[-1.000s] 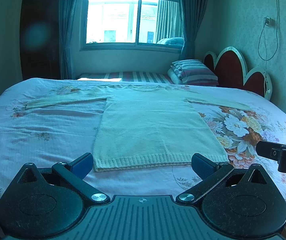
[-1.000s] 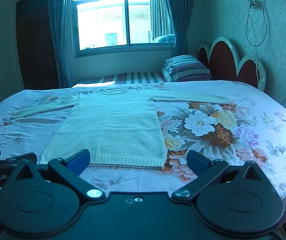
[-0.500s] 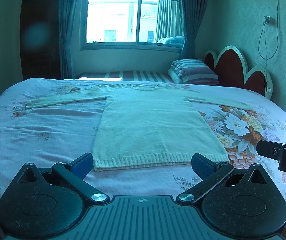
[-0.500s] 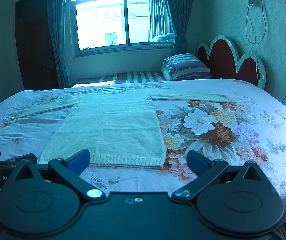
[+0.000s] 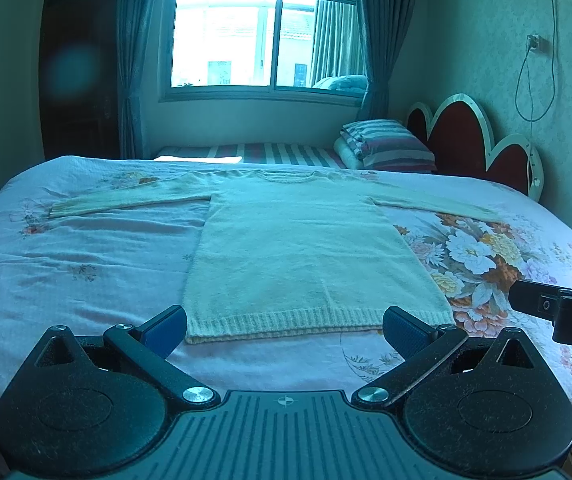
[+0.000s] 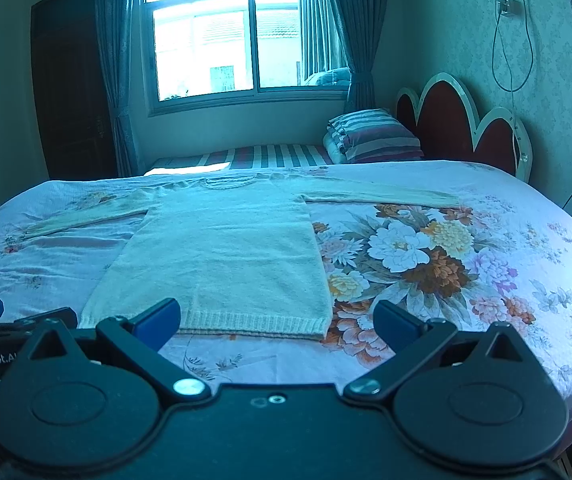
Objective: Fold small clothes
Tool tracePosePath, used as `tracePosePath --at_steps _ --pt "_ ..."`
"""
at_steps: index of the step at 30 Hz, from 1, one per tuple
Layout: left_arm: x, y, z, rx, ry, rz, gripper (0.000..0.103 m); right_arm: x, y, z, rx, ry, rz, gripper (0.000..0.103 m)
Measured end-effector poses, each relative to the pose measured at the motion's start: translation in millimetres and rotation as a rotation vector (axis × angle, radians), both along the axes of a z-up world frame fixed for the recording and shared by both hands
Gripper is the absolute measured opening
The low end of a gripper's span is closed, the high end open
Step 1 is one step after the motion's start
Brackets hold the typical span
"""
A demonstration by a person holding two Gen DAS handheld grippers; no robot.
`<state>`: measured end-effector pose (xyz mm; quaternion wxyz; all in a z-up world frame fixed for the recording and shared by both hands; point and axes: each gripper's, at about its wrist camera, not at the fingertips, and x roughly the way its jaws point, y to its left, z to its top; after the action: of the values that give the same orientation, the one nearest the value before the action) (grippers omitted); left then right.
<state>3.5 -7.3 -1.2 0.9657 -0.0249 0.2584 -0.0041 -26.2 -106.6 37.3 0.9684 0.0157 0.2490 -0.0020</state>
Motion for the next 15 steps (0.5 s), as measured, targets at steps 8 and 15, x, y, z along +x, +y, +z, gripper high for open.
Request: tracePosePath --at_steps 8,15 --pt "-0.5 -0.8 0.1 0.002 -0.003 0.0 0.103 -0.6 0.1 0.3 0.002 -0.003 -0.001 0.103" --pt "0.1 -0.3 0.0 0.002 -0.001 0.0 0.103 -1.5 1.1 0.9 0.004 -0.004 -0.001 0.103"
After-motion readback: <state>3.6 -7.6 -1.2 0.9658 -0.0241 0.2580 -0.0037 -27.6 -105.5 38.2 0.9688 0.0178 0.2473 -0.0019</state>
